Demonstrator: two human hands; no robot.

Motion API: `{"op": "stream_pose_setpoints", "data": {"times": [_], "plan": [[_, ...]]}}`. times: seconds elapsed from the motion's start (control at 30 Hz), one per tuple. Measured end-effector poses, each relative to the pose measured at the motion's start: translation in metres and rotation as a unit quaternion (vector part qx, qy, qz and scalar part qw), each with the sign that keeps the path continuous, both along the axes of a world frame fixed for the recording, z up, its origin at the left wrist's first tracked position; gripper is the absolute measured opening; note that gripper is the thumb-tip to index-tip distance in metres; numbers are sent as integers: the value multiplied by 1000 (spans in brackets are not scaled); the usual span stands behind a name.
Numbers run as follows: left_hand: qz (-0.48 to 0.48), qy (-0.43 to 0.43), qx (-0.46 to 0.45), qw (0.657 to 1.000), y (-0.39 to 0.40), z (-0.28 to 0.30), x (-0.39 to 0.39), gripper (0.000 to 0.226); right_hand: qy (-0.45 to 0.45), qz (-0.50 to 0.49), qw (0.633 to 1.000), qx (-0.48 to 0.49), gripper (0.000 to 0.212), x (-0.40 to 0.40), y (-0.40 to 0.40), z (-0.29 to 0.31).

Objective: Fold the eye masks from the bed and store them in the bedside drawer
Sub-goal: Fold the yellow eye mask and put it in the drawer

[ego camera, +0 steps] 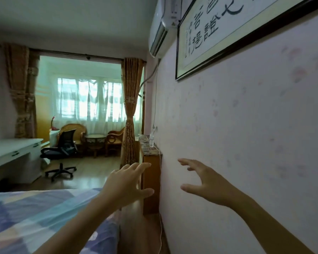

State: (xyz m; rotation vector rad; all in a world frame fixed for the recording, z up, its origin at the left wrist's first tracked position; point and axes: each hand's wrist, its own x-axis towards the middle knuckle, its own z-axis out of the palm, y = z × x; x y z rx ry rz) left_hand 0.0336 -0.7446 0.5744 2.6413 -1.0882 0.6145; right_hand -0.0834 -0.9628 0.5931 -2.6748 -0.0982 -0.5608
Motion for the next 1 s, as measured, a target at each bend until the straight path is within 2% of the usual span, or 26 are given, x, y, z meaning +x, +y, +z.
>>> {"op": "stream_pose_setpoints", "data": {"times": [0.27,0.47,0.73,1.0], "plan": [[134,-63,36,988,-21,32,170,83,-36,50,991,-120,72,233,-44,10],[230,-57,32,971,-9,23,301,82,-40,78,984,-155,72,397,-37,3],[204,-54,33,977,-55,14,514,83,-32,87,989,-116,72,591,-50,-10],[137,-44,18,989,-166,-3,732,80,-43,15,989,-144,74,770,-146,0]]}}
